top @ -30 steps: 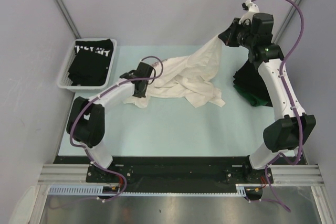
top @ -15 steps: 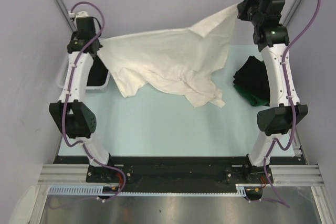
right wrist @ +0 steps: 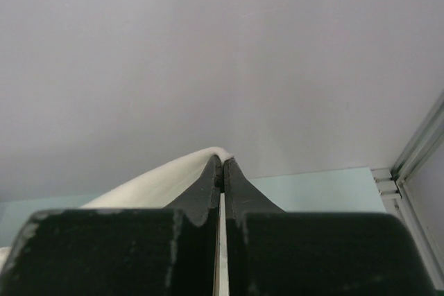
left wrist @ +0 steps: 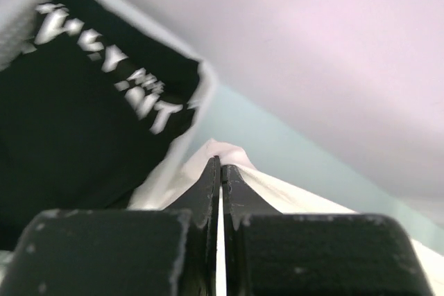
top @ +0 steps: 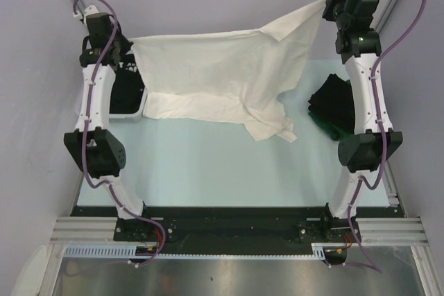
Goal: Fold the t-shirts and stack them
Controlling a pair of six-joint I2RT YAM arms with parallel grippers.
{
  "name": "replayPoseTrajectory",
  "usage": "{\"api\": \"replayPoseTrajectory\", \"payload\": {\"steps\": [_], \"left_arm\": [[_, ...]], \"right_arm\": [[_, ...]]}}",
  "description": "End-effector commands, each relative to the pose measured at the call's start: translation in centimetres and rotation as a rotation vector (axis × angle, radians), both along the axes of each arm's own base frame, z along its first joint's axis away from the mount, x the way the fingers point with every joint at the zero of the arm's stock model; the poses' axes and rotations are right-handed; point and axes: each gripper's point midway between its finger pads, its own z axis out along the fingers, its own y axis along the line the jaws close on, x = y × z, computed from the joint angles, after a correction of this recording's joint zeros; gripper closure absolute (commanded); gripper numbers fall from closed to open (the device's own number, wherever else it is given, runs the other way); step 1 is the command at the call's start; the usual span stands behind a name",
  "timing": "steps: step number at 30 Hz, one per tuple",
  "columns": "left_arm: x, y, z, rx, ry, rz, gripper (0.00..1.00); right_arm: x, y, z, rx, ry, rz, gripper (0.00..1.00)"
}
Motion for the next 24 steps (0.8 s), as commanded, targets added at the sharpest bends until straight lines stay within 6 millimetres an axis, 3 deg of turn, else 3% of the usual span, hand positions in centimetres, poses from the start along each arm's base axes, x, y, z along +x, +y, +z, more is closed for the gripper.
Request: {"api": "replayPoseTrajectory", "payload": {"steps": [1, 2, 8, 12, 15, 16, 17, 18, 19, 21, 22, 23, 24], "left_arm": [[5.2, -3.6, 1.7, -0.143, -0.148, -0.082, 1.0], [6.5, -3.9, 1.3, -0.149, -0.149, -0.089, 1.0], [11.3, -6.5, 0.9, -0.163, -0.218, -0.148, 1.0], [12.8, -7.7, 1.3, -0.18, -0.286, -0.182, 1.0], [13.5, -7.4, 2.5, -0.186, -0.331, -0.171, 1.0], [13.6, -7.3, 3.1, -0.181, -0.346, -0.172, 1.0], [13.2, -7.3, 4.9, -0.174, -0.385, -0.176, 1.0], [12.9, -7.4, 5.9, -0.158, -0.405, -0.183, 1.0], [11.6, -7.4, 8.7, -0.141, -0.446, -0.19, 1.0], [10.0, -6.0, 10.9, -0.07, -0.466, -0.14, 1.0], [7.2, -5.9, 14.7, -0.039, -0.516, -0.134, 1.0], [6.4, -5.1, 13.8, -0.007, -0.48, -0.101, 1.0], [5.0, -4.6, 14.3, 0.053, -0.475, -0.087, 1.0]], "right_arm": [[3.3, -1.9, 1.3, 0.023, -0.108, -0.065, 1.0], [3.6, -2.1, 2.0, 0.037, -0.127, -0.064, 1.0], [8.3, -0.7, -2.2, 0.093, -0.117, 0.029, 1.0], [10.3, -0.9, -3.0, 0.125, -0.157, 0.032, 1.0], [11.0, -0.3, -3.0, 0.145, -0.174, 0.075, 1.0], [10.5, -1.4, -1.6, 0.144, -0.204, 0.066, 1.0], [10.2, -1.7, -0.8, 0.14, -0.223, 0.074, 1.0], [8.7, -1.9, 1.9, 0.128, -0.268, 0.076, 1.0], [8.0, -2.0, 2.8, 0.118, -0.278, 0.079, 1.0], [5.6, -1.7, 6.1, 0.093, -0.33, 0.096, 1.0], [2.7, -1.6, 9.5, 0.077, -0.378, 0.097, 1.0], [1.6, -1.7, 10.2, 0.069, -0.378, 0.091, 1.0], [-2.0, -1.8, 13.7, 0.056, -0.428, 0.085, 1.0]]}}
